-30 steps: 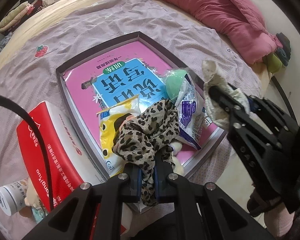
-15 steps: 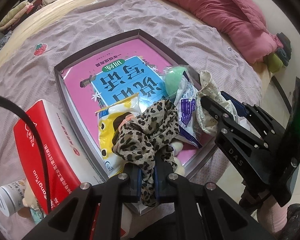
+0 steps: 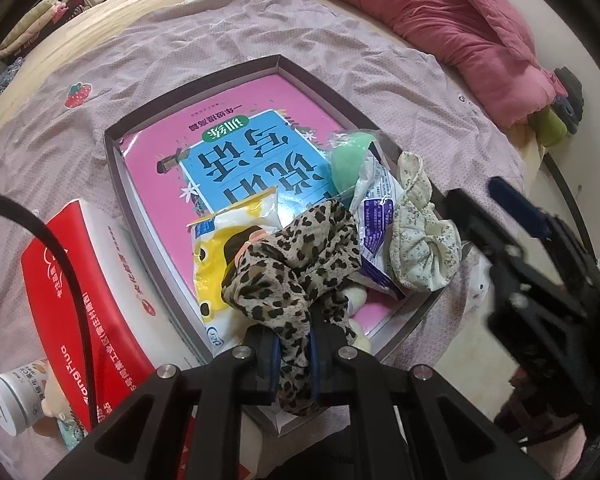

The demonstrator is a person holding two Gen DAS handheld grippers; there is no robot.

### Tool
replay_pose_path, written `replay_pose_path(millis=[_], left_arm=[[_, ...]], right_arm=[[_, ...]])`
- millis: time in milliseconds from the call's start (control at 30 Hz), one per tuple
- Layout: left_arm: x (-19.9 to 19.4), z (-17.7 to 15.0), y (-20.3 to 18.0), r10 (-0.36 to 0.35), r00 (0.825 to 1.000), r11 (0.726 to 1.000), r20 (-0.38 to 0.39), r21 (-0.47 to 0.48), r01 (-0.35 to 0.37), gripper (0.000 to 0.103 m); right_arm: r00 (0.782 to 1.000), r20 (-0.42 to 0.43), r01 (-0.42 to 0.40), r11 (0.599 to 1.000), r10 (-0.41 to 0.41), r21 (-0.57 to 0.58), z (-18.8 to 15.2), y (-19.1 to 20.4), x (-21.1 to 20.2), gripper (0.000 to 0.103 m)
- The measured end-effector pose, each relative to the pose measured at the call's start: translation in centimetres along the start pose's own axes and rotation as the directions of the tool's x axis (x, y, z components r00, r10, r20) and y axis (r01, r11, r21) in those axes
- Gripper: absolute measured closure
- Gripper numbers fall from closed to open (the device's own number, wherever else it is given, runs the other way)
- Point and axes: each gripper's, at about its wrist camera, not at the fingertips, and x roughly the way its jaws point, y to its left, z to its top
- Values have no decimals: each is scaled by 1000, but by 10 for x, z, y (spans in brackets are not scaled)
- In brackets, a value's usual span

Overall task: Organize soft objects
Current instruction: 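Release the floral scrunchie into the tray with the right tool while the left tool lowers the leopard scrunchie, then open the left tool to release the leopard scrunchie and withdraw both tools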

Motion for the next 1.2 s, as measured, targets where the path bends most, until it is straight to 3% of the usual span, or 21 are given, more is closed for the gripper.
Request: replay_pose_path(millis=[300,667,933,1067,1200], left_arm=[[-3,3,-3,5,1000,1000,20,6,-5,89],[-11,5,-5,5,999,1000,34,17,-6,62],[-19,4,-6,6,998,1000,56,25,-8,59],[-26,4,-8,4,997,999,73,37,-6,49],[-30,5,-10,8,996,999,86,50,-12,49]], right_arm=[[1000,27,-9,1000,10,-19,3,4,-24,36],[999,45,7,1000,-6,-14,6,4,-34,34],[999,45,19,1000,-18,-18,8,4,-38,30],[999,39,25,1000,-24,-17,8,3,-37,30],[998,38,41,999,-40,-17,8,2,-36,29]])
